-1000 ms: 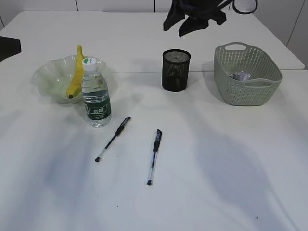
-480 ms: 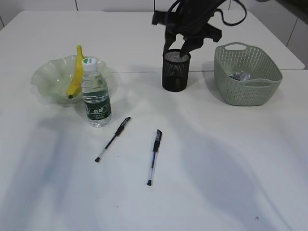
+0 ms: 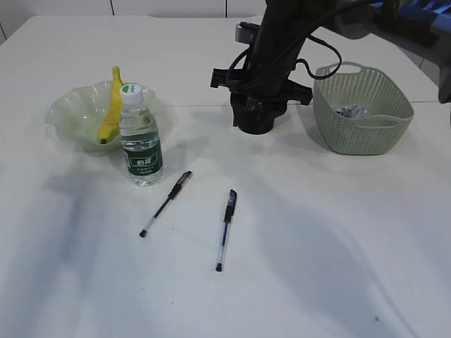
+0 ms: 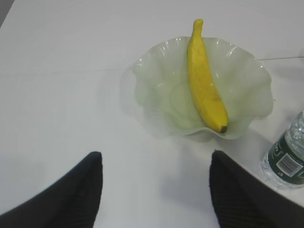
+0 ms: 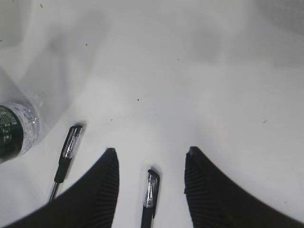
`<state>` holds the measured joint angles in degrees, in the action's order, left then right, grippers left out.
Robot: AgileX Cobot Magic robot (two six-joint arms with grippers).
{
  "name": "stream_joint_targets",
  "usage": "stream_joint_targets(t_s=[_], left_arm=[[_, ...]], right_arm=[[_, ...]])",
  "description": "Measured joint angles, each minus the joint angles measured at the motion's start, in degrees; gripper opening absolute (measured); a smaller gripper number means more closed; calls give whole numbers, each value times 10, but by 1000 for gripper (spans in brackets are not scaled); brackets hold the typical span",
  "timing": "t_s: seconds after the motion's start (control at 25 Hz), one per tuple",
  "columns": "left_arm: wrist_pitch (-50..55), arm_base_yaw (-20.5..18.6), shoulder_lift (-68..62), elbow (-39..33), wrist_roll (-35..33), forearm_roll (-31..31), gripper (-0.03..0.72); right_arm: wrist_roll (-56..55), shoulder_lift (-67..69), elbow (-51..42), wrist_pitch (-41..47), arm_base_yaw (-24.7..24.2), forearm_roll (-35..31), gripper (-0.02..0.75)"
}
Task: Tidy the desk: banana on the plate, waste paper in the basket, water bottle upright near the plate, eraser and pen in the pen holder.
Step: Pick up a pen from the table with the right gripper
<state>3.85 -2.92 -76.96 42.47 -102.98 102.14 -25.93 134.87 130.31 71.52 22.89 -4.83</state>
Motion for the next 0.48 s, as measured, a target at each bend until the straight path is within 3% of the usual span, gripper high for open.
stream_joint_targets(t_s=[0.48], left_arm=[[-1, 0, -8, 0, 0, 4, 496]], right_arm=[[-25, 35, -10, -1, 0, -94, 339]])
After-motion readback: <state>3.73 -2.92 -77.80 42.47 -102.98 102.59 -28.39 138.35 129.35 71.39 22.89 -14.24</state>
